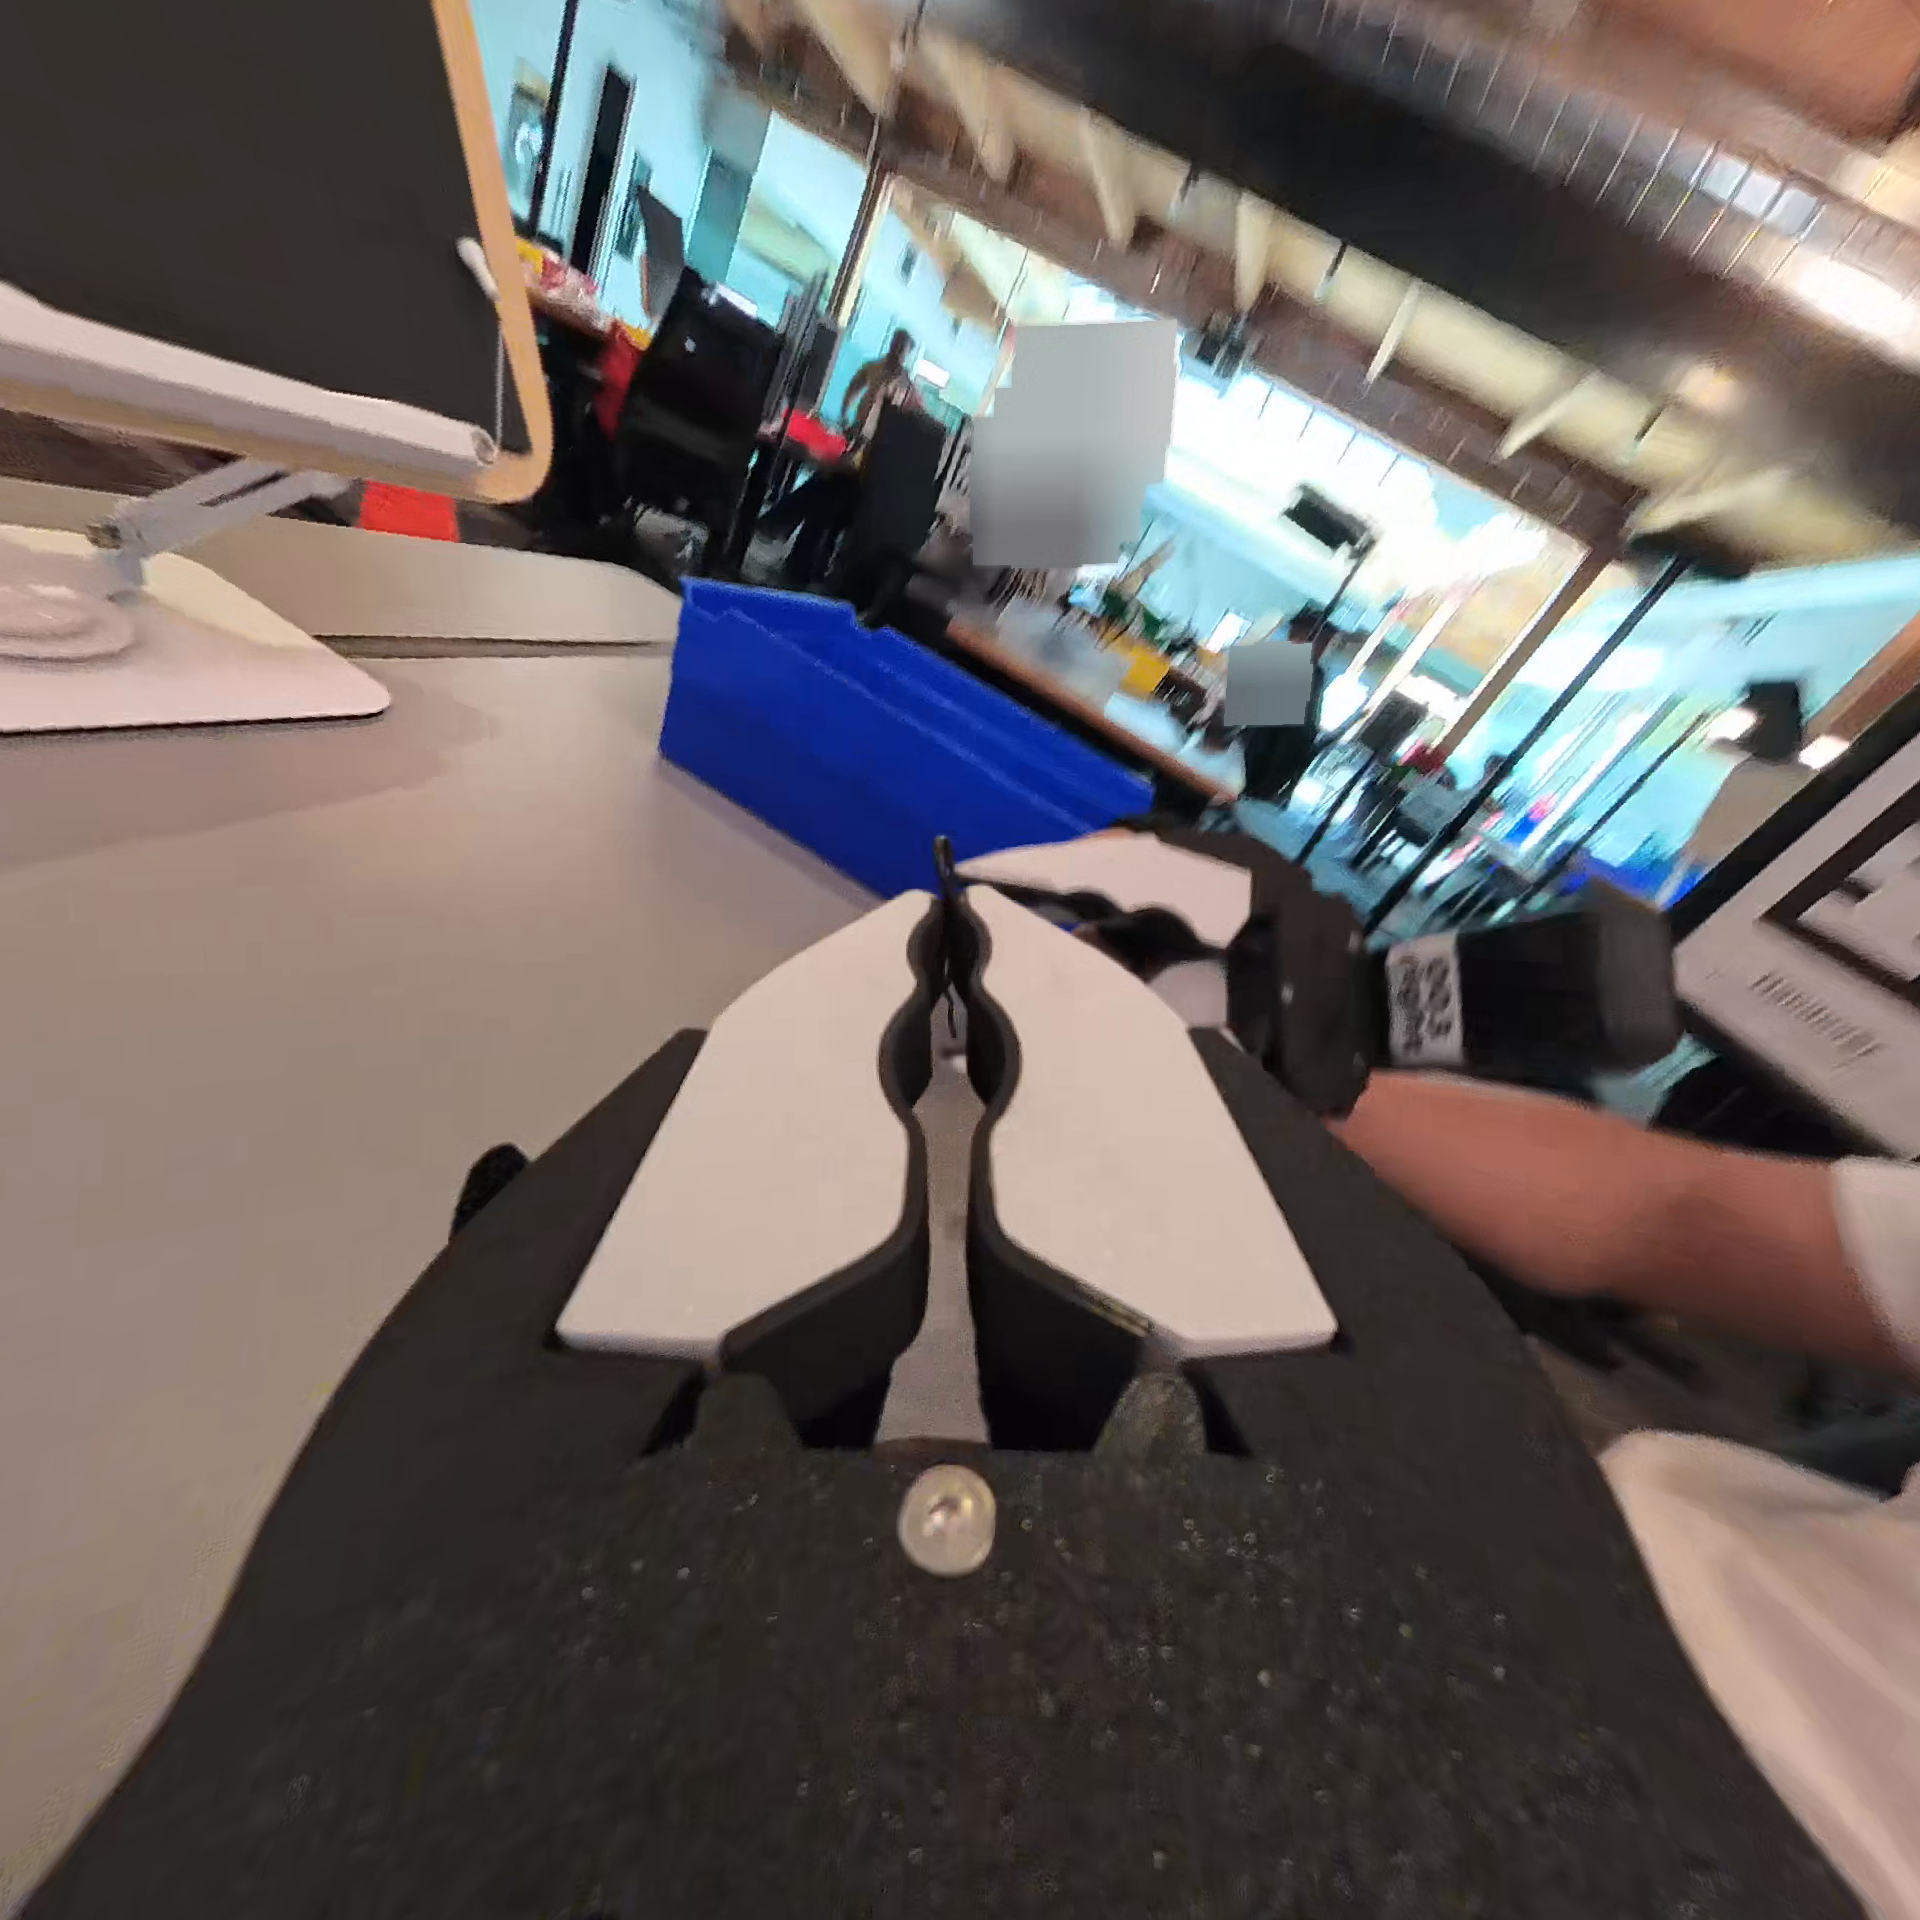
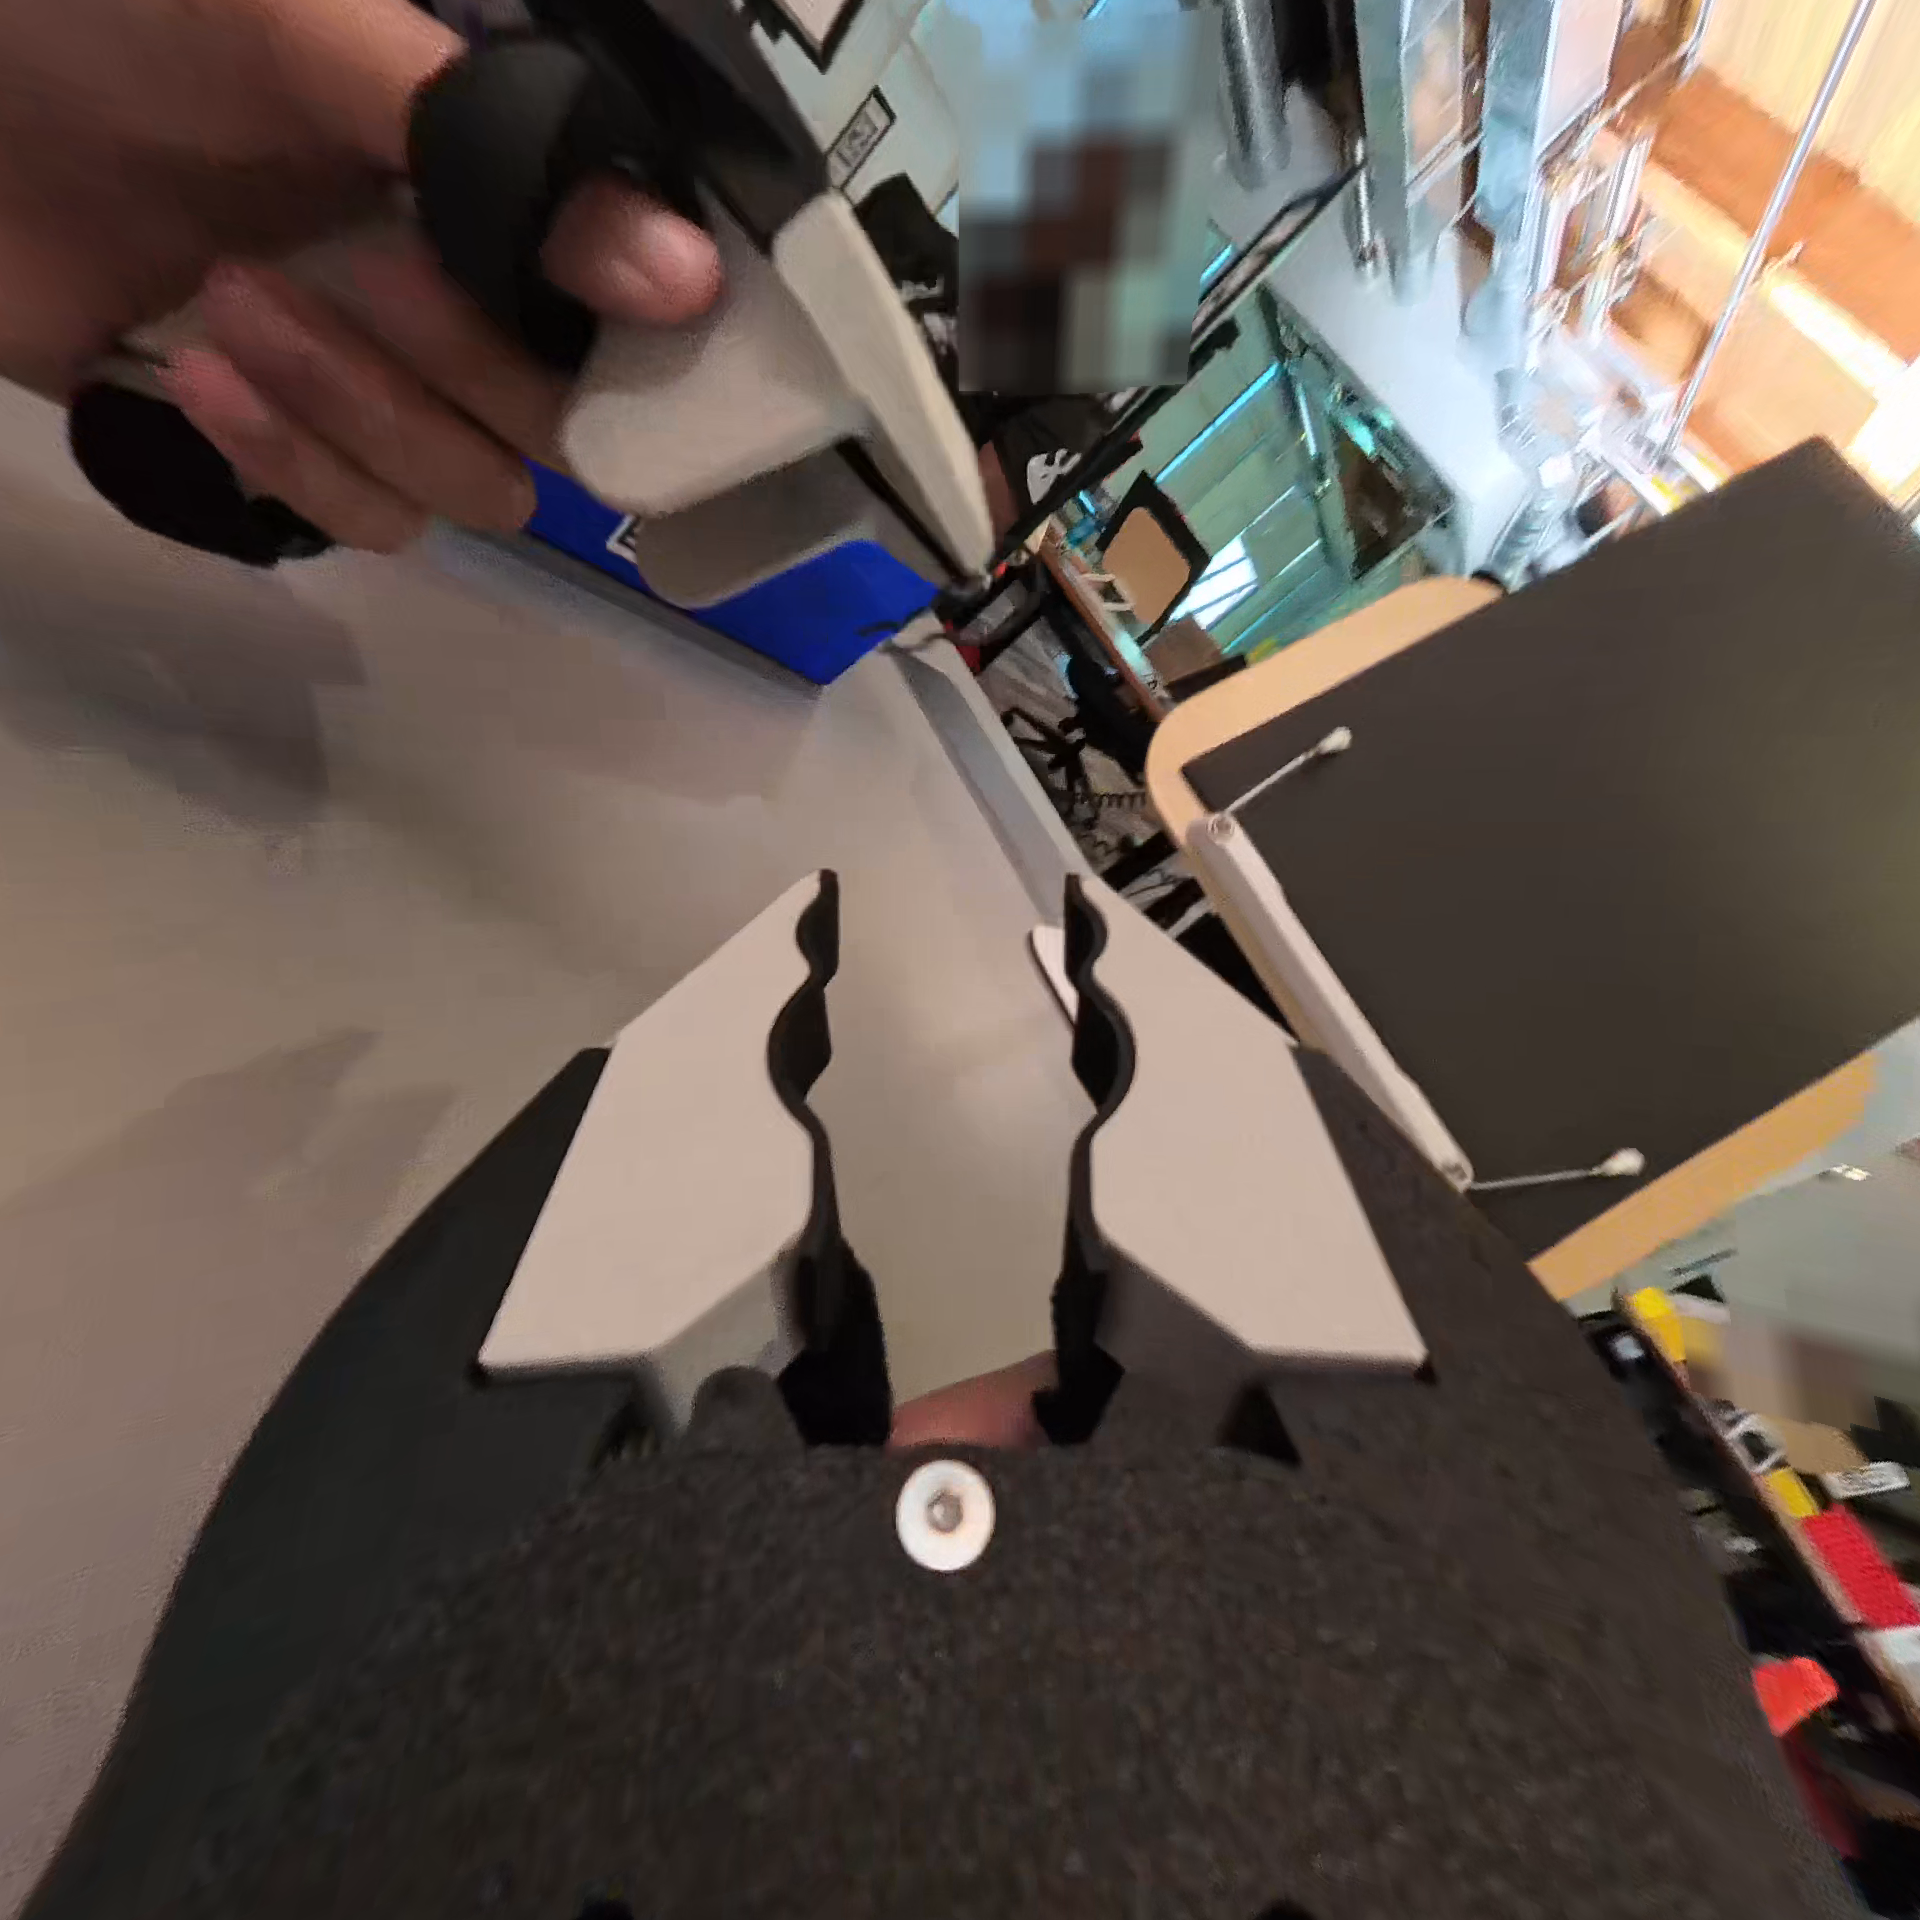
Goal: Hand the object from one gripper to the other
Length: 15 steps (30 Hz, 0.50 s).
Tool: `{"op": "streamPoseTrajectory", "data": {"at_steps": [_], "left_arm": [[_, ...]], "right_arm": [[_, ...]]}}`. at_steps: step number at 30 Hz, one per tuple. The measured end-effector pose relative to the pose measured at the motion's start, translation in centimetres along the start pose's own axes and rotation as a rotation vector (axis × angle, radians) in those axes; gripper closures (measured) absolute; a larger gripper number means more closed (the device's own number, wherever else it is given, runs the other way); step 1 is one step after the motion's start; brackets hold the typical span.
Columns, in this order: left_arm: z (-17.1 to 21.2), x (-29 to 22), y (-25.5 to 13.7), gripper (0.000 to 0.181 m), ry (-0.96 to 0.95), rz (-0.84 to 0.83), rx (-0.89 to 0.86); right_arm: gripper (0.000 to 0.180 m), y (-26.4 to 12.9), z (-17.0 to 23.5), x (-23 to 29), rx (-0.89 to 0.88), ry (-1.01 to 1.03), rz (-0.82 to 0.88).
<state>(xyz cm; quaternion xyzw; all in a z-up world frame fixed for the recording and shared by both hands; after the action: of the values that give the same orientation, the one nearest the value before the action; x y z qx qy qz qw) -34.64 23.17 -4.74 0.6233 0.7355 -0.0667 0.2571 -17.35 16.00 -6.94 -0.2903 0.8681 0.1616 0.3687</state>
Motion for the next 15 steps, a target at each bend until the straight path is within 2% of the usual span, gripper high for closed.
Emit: {"op": "streamPoseTrajectory", "data": {"at_steps": [2, 4, 9, 12, 15], "left_arm": [[0.0, 0.4, -0.2, 0.181, -0.078, 0.025, -0.042], [0.1, 0.4, -0.3, 0.181, -0.138, 0.071, -0.076], [0.2, -0.3, 0.1, 0.181, -0.166, 0.187, -0.079], [0.2, -0.8, 0.4, 0.181, -0.153, 0.224, -0.069], [0.4, -1.0, 0.6, 0.181, -0.148, 0.238, -0.057]], "right_arm": [[0.135, 0.4, -1.2, 0.8, -0.025, -0.03, 0.014], [0.137, 0.7, -2.2, 1.0, -0.054, 0.056, 0.032], [0.145, 0.9, -3.0, -0.7, -0.231, 0.823, -0.138], [0.163, 0.7, -2.3, -1.6, -0.272, 1.004, -0.16], [0.168, 0.8, -1.5, -1.7, -0.247, 1.085, -0.194]]}}
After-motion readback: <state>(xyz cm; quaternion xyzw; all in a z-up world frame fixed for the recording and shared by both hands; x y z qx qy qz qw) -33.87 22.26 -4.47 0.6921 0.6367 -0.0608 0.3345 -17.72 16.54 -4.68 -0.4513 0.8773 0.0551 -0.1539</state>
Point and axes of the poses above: each gripper's, where its closed fingertips meet, y out along the fingers, z out of its underside, x = y × z across the jaws, the point moved 9 cm from there along -y, back along the fingers, and after that the axes turned 10 degrees about -x, right-handed, at the moved point
